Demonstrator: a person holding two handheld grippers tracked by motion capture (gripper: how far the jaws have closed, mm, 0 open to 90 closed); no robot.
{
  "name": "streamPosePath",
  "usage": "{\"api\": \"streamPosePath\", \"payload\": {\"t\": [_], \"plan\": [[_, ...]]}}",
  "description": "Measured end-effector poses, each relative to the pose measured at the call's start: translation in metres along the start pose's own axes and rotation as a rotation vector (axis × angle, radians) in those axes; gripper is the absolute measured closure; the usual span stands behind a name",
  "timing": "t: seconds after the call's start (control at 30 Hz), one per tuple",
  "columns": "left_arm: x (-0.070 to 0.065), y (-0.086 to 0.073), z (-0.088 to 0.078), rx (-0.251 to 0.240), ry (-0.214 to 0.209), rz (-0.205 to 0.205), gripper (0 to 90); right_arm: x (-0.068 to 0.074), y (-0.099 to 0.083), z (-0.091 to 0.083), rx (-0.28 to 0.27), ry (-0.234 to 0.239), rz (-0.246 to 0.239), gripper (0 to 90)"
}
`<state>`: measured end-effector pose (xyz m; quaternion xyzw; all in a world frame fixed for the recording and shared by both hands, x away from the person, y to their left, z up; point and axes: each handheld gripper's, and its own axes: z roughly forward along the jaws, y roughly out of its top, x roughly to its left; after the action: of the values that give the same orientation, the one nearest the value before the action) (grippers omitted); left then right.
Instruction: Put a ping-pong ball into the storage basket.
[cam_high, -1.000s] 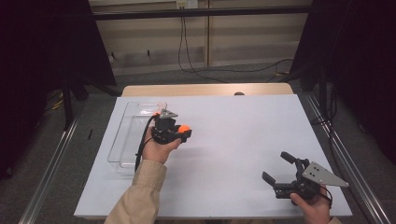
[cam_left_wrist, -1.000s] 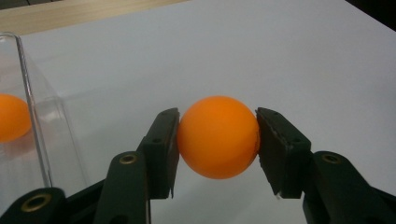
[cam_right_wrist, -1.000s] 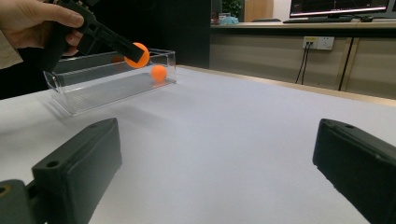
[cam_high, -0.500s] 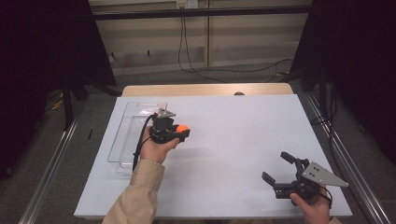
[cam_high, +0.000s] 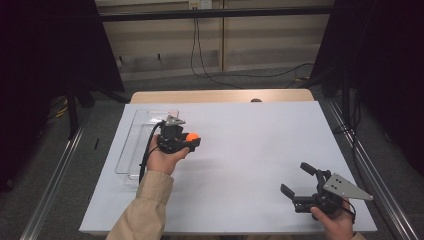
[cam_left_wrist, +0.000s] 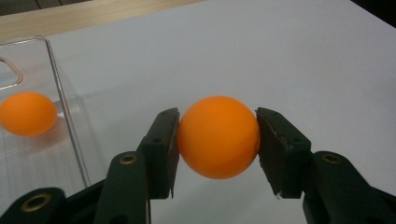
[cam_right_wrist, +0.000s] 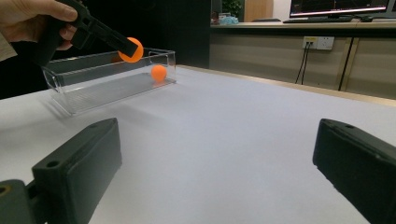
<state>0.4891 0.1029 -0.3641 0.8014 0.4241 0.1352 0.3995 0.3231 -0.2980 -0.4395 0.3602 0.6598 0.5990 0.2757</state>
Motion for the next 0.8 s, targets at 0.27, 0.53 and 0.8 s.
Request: {"api": "streamPosePath", "payload": {"t": [0.27,0.53,0.8], "plan": [[0.0032,0.0007,-0.0026,0.009,-0.006,0.014,51.1,0.0002,-0.0001,-0.0002,0.003,0.002,0.002,0.6],[0.0050,0.0010,-0.0051,0.013,0.006,0.020,51.1,0.0001,-0.0001,0.0000,0.002,0.001,0.002,0.6],[0.0065,0.0014,-0.0077,0.018,0.008,0.019,51.1,0.0001,0.0000,0.0000,0.001,0.001,0.001,0.6]]}}
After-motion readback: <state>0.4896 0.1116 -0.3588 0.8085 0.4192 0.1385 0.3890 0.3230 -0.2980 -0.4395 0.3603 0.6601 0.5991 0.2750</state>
